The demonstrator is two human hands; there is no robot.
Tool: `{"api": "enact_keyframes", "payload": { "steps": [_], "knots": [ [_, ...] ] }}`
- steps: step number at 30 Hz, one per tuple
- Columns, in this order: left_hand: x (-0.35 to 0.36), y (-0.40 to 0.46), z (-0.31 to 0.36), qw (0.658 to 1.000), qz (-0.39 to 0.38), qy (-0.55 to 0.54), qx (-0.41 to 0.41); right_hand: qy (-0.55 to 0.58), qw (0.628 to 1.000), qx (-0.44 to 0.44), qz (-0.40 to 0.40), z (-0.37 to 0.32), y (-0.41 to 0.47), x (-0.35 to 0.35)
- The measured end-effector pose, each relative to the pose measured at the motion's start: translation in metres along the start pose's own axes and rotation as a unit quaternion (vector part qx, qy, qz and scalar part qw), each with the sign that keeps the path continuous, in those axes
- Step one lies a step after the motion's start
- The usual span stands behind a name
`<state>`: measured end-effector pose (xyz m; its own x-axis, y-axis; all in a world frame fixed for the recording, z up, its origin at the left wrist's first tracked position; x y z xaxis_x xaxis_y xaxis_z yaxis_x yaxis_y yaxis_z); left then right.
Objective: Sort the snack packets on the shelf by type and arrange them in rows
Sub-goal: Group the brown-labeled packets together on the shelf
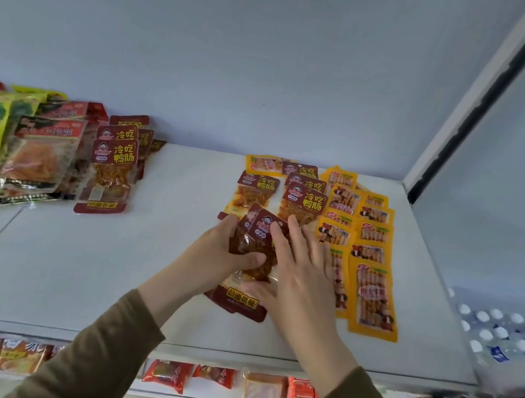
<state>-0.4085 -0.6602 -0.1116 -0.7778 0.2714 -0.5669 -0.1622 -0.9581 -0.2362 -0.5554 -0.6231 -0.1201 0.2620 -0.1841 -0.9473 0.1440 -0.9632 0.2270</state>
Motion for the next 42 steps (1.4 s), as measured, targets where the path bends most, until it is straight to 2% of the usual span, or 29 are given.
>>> {"api": "enact_keyframes", "payload": {
  "steps": [2, 5, 9, 11, 13, 16, 19, 21, 24, 27, 31, 36, 39, 42],
  "knots": [
    [0.0, -0.002, 0.001, 1.0, 0.001, -0.022, 0.0, 0.012, 1.0, -0.001, 0.013, -0.004, 0.002, -0.001],
    [-0.009, -0.002, 0.002, 0.999, 0.031, -0.039, 0.013, 0.04, 0.999, -0.008, -0.013, -0.005, 0.007, -0.002],
    [-0.034, 0.01, -0.001, 0.99, 0.076, -0.119, -0.001, 0.167, 0.985, 0.032, -0.036, 0.023, 0.036, -0.027],
    [-0.05, 0.027, -0.003, 0.983, 0.097, -0.152, -0.022, 0.157, 0.985, 0.068, -0.015, 0.046, 0.059, -0.044],
    [-0.06, 0.049, -0.001, 0.983, 0.097, -0.156, -0.032, 0.103, 0.989, 0.102, -0.039, 0.066, 0.085, -0.05],
    [-0.059, 0.082, 0.006, 0.992, 0.078, -0.093, -0.036, 0.05, 0.983, 0.133, -0.114, 0.082, 0.121, -0.04],
    [-0.05, 0.106, 0.007, 0.996, 0.05, 0.059, -0.051, 0.023, 0.971, 0.136, -0.197, 0.084, 0.147, -0.02],
    [-0.047, 0.114, 0.006, 0.983, 0.042, 0.16, -0.074, 0.009, 0.963, 0.129, -0.236, 0.084, 0.156, -0.008],
    [-0.045, 0.121, 0.01, 0.981, 0.025, 0.175, -0.077, 0.005, 0.96, 0.12, -0.253, 0.089, 0.164, 0.001],
    [-0.044, 0.125, 0.015, 0.988, 0.001, 0.141, -0.069, -0.03, 0.967, 0.095, -0.233, 0.091, 0.169, 0.001],
    [-0.046, 0.123, 0.013, 0.994, 0.003, -0.003, -0.109, 0.006, 0.978, 0.079, -0.194, 0.09, 0.169, 0.0],
    [-0.043, 0.12, 0.003, 0.995, 0.008, -0.061, -0.073, 0.143, 0.984, 0.081, -0.066, 0.09, 0.167, -0.007],
    [-0.048, 0.113, -0.002, 0.992, 0.038, -0.11, -0.044, 0.2, 0.977, 0.07, -0.033, 0.089, 0.164, -0.013],
    [-0.054, 0.103, -0.01, 0.984, 0.049, -0.17, -0.036, 0.303, 0.951, 0.066, -0.011, 0.091, 0.163, -0.028]
  ]
}}
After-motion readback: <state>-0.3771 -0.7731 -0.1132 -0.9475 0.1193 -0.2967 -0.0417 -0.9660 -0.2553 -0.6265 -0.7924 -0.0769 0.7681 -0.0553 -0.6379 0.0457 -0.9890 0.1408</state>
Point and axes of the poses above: each hand's wrist, its own y-axis towards the middle knuckle, its own x-axis out of the palm, z = x × y, the point moved 6 cm from there along y, towards the middle knuckle, and after that the axes turned 2 degrees about y, right-handed, at the moved point
